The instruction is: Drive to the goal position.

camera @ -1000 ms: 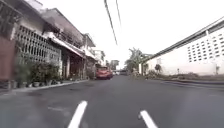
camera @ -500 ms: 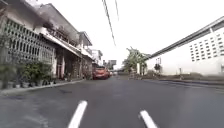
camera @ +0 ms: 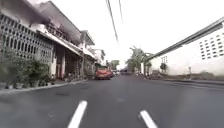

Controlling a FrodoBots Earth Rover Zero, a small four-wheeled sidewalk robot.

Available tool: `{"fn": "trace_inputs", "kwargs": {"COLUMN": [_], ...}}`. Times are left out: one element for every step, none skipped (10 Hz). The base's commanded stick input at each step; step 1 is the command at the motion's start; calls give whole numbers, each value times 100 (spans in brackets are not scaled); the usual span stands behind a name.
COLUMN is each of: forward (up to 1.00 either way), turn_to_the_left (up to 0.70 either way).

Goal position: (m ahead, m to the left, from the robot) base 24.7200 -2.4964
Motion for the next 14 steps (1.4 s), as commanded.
{"fn": "trace_inputs", "kwargs": {"forward": [100,100,100,100,100,100,100,100,100,100,100,100,100,100], "turn_to_the_left": [0,0,0,0,-11,-40,-40,-40,-40,-40,-40,-40,-40,-40]}}
